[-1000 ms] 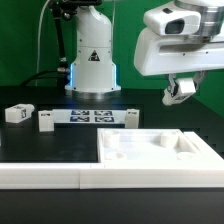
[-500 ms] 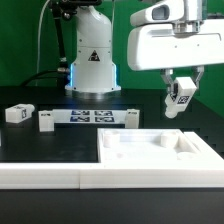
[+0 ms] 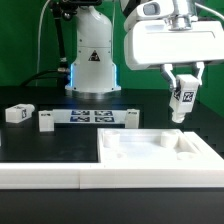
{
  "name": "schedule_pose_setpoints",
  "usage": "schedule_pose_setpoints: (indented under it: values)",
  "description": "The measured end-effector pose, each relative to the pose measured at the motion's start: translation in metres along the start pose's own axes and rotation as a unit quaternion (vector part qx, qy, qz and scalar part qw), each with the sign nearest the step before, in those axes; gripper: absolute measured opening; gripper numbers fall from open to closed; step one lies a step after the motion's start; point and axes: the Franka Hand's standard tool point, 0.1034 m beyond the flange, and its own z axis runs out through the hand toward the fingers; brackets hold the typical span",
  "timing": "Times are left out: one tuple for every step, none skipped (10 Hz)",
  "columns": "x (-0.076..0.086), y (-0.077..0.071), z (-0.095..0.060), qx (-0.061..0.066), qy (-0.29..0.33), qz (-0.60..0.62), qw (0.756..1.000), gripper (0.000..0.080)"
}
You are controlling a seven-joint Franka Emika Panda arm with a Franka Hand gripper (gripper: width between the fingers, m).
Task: Assemble one leg
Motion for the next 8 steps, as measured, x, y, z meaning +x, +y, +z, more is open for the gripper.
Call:
schedule_pose_setpoints:
  values:
    - [-0.004, 0.001, 0.004, 0.000, 0.014, -0.002, 1.000, 0.0292]
    - [-0.007, 0.006, 0.007, -0.002, 0.000, -0.002, 1.000, 0.0292]
    - [0.003, 0.010, 0.006, -0.004, 0.006, 0.000, 1.000, 0.0292]
    - [0.013, 0.012, 0.007, -0.004, 0.011, 0.000, 1.000, 0.0292]
    - [0.020, 0.012, 0.010, -0.004, 0.015, 0.000, 1.000, 0.0292]
    - [0.019, 0.012, 0.011, -0.004, 0.013, 0.000, 1.000, 0.0292]
    - [0.018, 0.012, 0.012, -0.004, 0.013, -0.001, 1.000, 0.0292]
    - [0.018, 0.012, 0.012, -0.004, 0.013, -0.001, 1.000, 0.0292]
